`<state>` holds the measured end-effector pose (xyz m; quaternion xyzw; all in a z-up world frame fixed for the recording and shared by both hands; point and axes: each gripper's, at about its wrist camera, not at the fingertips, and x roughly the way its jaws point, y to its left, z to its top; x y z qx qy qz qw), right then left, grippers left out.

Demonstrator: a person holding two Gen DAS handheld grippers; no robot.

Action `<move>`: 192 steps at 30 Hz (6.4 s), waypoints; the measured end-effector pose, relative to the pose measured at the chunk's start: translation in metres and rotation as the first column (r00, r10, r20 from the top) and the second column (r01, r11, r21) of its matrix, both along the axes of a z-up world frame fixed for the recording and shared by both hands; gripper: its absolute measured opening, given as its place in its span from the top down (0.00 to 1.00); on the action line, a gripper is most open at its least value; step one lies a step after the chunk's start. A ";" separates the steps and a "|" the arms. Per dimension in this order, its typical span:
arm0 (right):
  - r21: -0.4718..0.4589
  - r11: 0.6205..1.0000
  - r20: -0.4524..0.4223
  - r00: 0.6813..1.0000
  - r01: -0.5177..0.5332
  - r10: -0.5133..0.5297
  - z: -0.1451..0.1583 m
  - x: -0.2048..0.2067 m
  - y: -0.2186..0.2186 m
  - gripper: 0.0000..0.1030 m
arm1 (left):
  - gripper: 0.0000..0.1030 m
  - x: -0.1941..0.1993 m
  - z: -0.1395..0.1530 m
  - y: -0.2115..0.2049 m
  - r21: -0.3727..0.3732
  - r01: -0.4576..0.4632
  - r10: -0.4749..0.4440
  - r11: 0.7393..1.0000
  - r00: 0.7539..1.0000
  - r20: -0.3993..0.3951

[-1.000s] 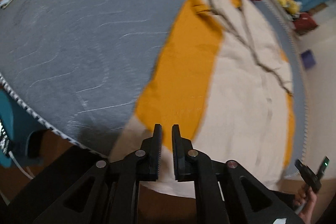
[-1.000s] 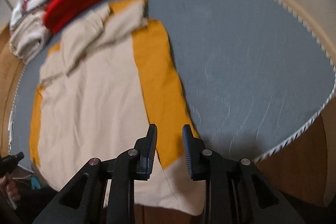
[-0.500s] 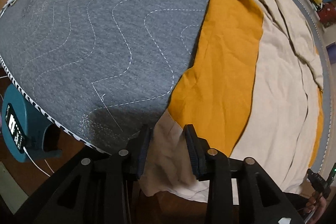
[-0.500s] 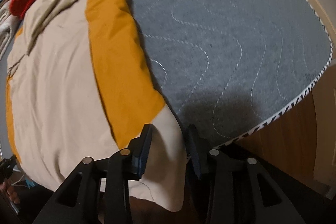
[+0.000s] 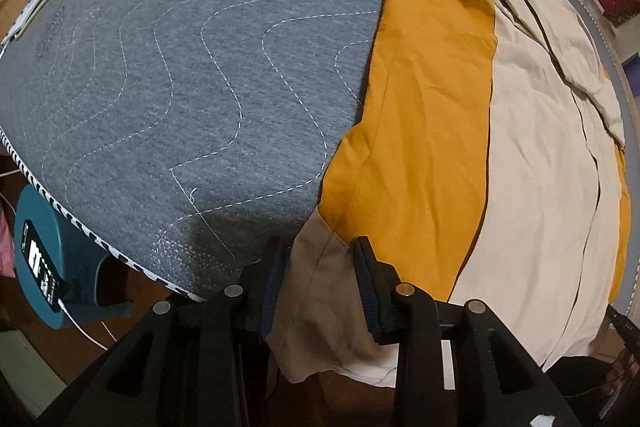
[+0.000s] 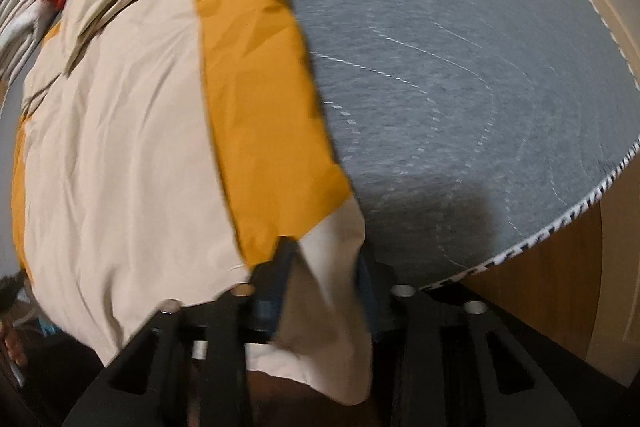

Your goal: Fold large clothes

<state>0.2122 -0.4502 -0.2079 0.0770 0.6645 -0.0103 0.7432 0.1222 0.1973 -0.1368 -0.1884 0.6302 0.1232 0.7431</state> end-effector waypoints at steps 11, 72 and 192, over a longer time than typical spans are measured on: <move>0.029 0.999 0.108 0.994 -0.017 0.014 0.026 -0.005 0.003 0.96 | 0.95 -0.002 0.023 -0.028 0.051 0.089 -0.092 0.995 0.993 0.072; 0.282 0.959 0.478 0.871 -0.028 -0.115 0.250 -0.140 -0.078 0.99 | 0.99 -0.116 0.225 -0.030 -0.094 0.463 -0.384 0.881 0.817 0.430; -0.300 0.954 0.430 0.894 0.006 0.129 0.071 0.265 0.047 0.65 | 0.46 0.214 0.090 0.010 0.128 -0.096 0.043 0.987 0.930 0.366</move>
